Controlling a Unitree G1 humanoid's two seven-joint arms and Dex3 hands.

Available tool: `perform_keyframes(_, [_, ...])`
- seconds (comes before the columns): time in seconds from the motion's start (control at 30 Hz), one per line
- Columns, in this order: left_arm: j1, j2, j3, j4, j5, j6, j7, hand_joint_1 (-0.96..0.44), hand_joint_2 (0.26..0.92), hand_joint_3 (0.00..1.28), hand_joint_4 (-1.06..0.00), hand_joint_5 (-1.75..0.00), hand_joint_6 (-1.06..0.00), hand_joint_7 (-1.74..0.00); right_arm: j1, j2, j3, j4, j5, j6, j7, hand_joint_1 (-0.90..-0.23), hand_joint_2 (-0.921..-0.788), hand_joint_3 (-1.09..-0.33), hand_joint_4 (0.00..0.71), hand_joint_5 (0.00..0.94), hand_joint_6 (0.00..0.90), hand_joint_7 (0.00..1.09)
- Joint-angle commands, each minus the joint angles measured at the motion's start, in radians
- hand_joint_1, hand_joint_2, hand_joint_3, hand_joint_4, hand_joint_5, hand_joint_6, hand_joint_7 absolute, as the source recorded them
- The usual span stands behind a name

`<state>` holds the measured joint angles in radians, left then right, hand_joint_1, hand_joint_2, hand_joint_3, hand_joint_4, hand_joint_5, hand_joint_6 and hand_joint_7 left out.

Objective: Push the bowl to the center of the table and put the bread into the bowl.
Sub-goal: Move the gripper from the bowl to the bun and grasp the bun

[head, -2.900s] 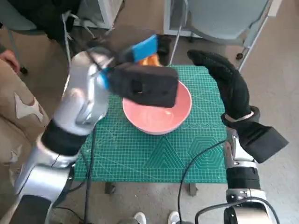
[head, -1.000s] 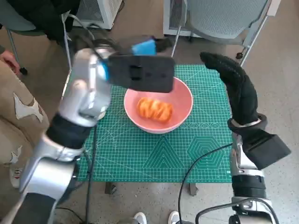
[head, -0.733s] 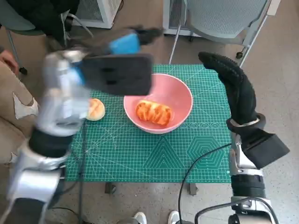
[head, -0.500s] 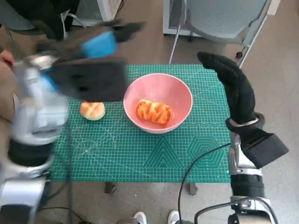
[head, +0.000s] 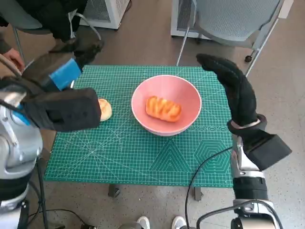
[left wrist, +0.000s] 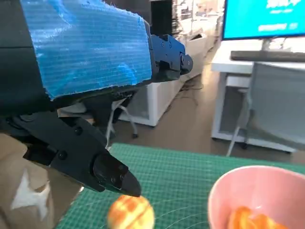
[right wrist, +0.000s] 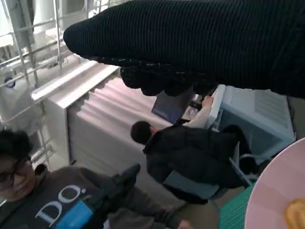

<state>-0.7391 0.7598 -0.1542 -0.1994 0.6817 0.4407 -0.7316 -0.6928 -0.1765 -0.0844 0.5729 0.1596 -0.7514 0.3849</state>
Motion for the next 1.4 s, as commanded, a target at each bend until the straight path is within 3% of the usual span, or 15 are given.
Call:
perform_keyframes(0.03, [0.013, 0.012, -0.04, 0.024, 0.047, 0.017, -0.015, 0.06, 0.737, 0.01, 0.0, 0.0, -0.17, -0.01, 0.007, 0.002, -0.003, 0.025, 0.025, 0.005, 0.027, -0.691, -0.921, -0.855, 0.137, 0.0, -0.001, 0.44])
perform_keyframes(0.37, [-0.017, -0.024, -0.113, 0.19, 0.065, 0.032, -0.033, -0.08, 0.698, 0.0, 0.0, 0.0, -0.14, 0.0, 0.0, -0.007, -0.01, 0.043, 0.056, 0.006, 0.07, -0.713, -0.921, -0.846, 0.137, 0.0, -0.001, 0.44])
perform_keyframes(0.83, [-0.089, -0.098, -0.215, 0.467, 0.087, -0.007, 0.012, -0.12, 0.691, 0.0, 0.0, 0.0, -0.13, 0.0, 0.0, -0.021, -0.023, 0.038, 0.087, 0.02, 0.117, -0.712, -0.921, -0.848, 0.136, 0.0, -0.001, 0.44])
perform_keyframes(1.4, [-0.253, -0.196, -0.332, 0.933, 0.112, -0.086, 0.091, -0.15, 0.686, 0.01, 0.0, 0.0, -0.13, 0.0, 0.005, -0.029, -0.035, 0.035, 0.078, 0.02, 0.121, -0.688, -0.921, -0.853, 0.137, 0.0, -0.001, 0.44])
